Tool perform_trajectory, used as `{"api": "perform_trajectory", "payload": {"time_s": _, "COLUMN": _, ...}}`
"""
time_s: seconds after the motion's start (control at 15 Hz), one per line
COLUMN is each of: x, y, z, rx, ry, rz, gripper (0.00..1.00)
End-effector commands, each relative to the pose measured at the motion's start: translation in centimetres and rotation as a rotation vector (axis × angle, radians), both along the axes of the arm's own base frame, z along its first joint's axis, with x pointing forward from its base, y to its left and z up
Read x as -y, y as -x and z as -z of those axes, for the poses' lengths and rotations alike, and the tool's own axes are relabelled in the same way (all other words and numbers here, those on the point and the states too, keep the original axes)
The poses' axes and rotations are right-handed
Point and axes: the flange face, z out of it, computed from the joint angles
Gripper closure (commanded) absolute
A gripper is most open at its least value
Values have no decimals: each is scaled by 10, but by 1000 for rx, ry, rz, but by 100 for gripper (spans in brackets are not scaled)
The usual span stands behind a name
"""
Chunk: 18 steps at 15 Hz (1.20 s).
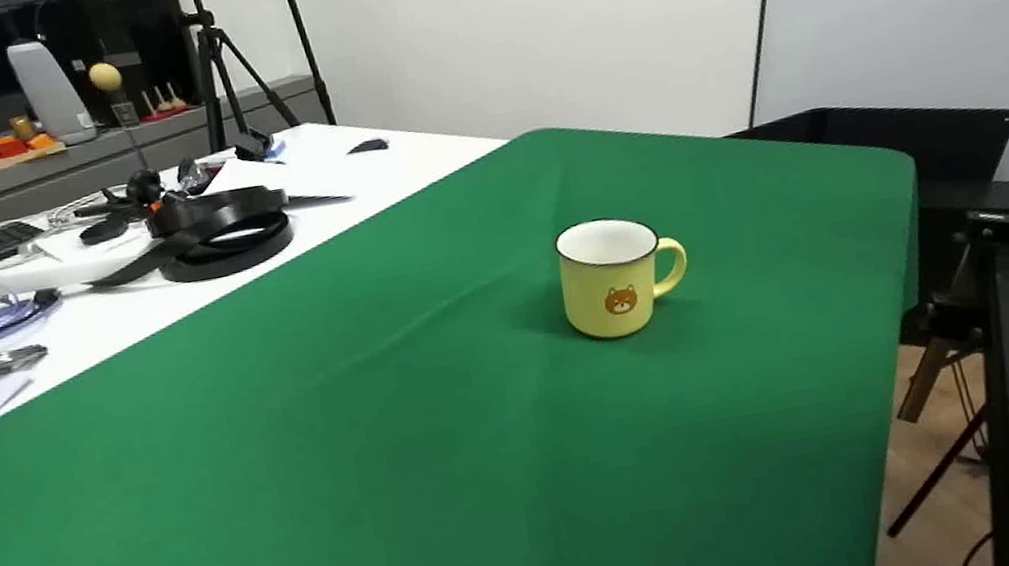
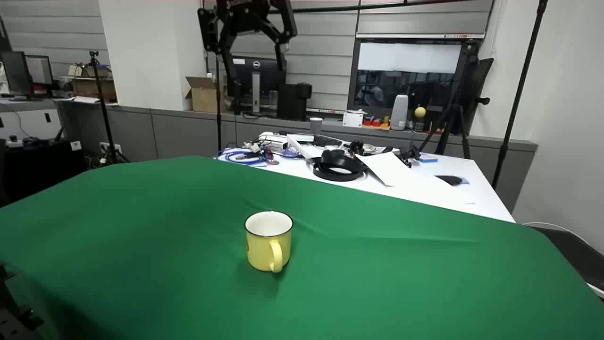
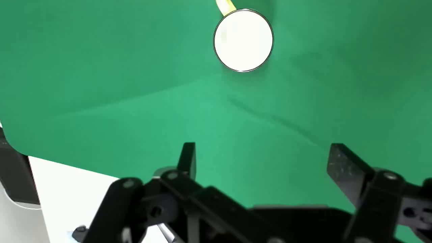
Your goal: Move the cup to the left
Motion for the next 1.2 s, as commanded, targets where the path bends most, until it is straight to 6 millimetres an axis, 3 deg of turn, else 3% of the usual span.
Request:
{"api": "perform_trajectory", "payload": {"time_s": 0.0, "x": 0, "y": 0, "z": -1, "rx": 0, "ry": 0, "rz": 0, "gripper": 0}}
{"api": "perform_trajectory", "payload": {"time_s": 0.73, "x": 0, "y": 0, "z": -1, "rx": 2, "ry": 0, "rz": 0, "gripper": 0}}
{"api": "perform_trajectory", "payload": {"time_s": 0.93, "x": 2, "y": -12, "z": 3, "rx": 81, "ry": 78, "rz": -23, "gripper": 0}}
{"api": "perform_trajectory", "payload": {"time_s": 1.13, "x": 3, "y": -31, "z": 27, "rx": 147, "ry": 112, "rz": -75, "gripper": 0}}
